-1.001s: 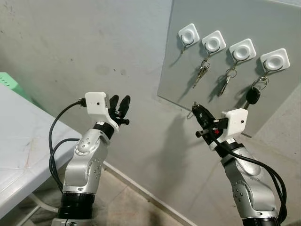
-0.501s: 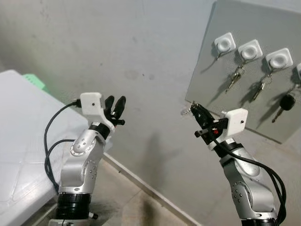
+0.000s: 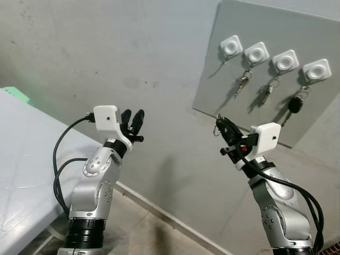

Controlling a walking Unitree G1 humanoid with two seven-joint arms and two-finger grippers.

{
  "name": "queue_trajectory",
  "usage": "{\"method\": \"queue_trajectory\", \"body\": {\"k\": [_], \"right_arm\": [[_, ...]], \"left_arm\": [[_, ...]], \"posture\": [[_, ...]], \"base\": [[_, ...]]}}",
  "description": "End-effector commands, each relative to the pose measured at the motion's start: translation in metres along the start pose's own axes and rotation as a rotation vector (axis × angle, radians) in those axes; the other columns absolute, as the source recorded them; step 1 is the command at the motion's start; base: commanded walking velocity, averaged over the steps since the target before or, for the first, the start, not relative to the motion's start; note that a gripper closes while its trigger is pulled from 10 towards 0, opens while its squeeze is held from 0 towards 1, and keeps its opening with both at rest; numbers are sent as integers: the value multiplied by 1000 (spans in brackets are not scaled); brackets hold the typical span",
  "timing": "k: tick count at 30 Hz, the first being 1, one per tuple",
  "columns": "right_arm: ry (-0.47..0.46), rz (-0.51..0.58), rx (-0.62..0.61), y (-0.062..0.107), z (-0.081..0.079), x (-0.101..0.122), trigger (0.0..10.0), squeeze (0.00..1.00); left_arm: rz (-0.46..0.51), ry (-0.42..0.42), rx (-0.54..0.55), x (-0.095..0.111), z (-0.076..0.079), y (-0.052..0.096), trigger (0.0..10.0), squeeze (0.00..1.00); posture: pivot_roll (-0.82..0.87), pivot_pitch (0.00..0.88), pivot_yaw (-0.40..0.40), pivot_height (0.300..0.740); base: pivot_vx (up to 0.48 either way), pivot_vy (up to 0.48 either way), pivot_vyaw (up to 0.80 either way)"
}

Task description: Hang keys on a hook

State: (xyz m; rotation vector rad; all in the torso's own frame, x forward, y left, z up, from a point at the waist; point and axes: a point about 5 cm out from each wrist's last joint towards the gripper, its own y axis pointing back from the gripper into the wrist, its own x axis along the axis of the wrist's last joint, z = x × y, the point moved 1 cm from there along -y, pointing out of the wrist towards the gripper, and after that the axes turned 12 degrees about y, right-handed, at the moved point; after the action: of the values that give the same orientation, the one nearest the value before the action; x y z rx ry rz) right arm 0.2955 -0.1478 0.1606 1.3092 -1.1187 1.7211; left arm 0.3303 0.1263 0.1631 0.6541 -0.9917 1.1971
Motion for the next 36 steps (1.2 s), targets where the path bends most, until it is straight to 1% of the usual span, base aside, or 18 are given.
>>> {"method": "queue_trajectory", "body": {"k": [1,15,18,22,29,33,34,36], "right_arm": [[8,21,-9,-1,3,7,10000,0],[0,23,-1,-1,1,7,10000,0],[-3,20,0,-1,0,7,10000,0],[-3,18,-2,-1,0,7,10000,0],[-2,17,-9,-1,1,7,10000,0],[6,17,-17,-2,2,7,10000,0],[6,17,-17,-2,2,7,10000,0],[7,18,-17,-3,3,7,10000,0]], "left_arm": [[-4,2,8,2,0,-2,10000,0],[-13,3,17,0,0,-2,10000,0],[-13,-10,30,1,-1,-2,10000,0],[-19,0,40,0,-2,-2,10000,0],[-9,-15,23,2,0,-2,10000,0],[-8,-54,-24,4,7,-4,10000,0],[-5,-81,-43,5,10,-5,10000,0],[-3,-106,-58,6,12,-5,10000,0]], "posture": [[131,0,-71,736],[132,0,-71,736],[132,0,-71,736],[131,0,-71,736],[128,0,-69,736],[129,0,-69,736],[129,0,-69,736],[129,0,-69,736]], "base": [[0,461,0],[0,462,0],[0,0,0],[0,0,0],[0,0,0],[0,0,0],[0,0,0],[0,0,0]]}}
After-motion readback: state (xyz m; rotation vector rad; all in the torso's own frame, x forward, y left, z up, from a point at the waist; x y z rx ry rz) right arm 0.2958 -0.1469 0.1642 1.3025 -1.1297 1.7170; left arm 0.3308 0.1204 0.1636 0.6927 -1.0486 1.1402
